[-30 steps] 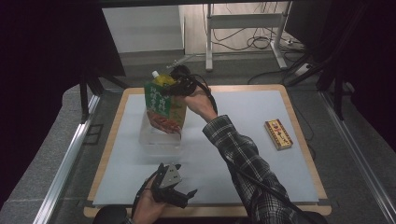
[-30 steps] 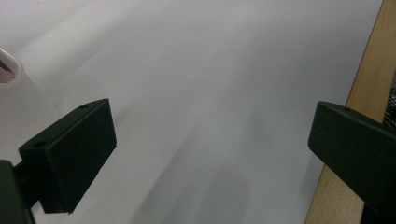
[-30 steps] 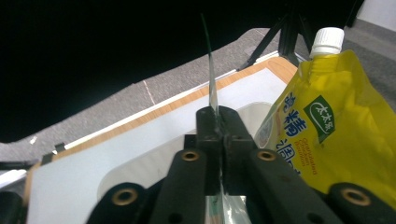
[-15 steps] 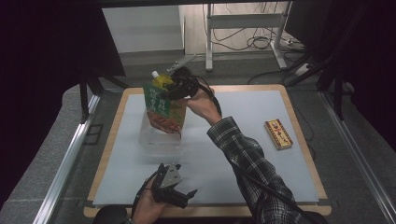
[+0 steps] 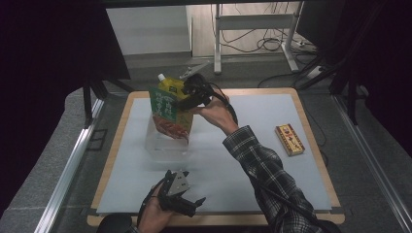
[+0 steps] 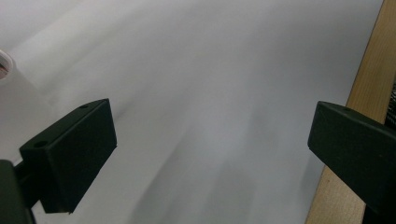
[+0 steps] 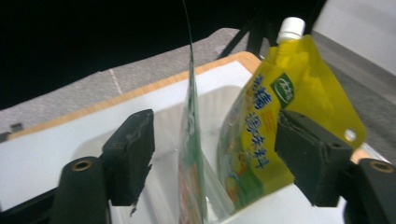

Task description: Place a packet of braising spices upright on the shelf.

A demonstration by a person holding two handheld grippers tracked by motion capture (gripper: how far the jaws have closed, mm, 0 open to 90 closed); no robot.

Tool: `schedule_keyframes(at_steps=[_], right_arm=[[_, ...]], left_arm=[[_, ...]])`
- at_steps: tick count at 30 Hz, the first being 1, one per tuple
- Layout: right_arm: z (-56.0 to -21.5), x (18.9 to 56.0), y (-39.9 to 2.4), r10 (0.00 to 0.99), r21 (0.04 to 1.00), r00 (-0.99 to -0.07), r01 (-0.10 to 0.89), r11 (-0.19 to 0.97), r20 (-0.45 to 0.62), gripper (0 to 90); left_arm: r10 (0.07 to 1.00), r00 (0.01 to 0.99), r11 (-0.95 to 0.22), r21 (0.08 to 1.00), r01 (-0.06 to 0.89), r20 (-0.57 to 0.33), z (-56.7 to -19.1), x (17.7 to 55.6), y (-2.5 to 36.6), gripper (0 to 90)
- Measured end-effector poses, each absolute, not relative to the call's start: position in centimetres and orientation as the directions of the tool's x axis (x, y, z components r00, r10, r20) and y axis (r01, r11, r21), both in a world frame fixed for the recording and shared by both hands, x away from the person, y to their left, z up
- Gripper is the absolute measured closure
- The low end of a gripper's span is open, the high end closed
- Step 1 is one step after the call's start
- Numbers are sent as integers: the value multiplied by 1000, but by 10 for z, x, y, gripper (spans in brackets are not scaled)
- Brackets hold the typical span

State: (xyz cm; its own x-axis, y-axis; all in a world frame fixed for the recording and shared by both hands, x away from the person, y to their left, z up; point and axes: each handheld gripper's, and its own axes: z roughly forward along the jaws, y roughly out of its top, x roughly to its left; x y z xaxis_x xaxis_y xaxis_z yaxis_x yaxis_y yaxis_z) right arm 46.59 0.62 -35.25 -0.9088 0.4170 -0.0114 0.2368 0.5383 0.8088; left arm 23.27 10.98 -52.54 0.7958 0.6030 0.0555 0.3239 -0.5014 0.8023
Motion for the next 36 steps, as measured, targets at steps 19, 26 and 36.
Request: schedule_keyframes(at_steps=[19,26,36], right_arm=[[-367,452,-11,444,805,-895,241,541,-30,21],[-367,451,-24,436,792,-899,247,558,-26,22],[-374,448,-42,442,813,-897,252,526,-8,11]], left_arm=[[599,799,-507,799,323,57,-527,233,108,9],[596,801,-512,796,323,59,-527,233,108,8],[593,803,-519,792,321,62,-528,233,106,9]])
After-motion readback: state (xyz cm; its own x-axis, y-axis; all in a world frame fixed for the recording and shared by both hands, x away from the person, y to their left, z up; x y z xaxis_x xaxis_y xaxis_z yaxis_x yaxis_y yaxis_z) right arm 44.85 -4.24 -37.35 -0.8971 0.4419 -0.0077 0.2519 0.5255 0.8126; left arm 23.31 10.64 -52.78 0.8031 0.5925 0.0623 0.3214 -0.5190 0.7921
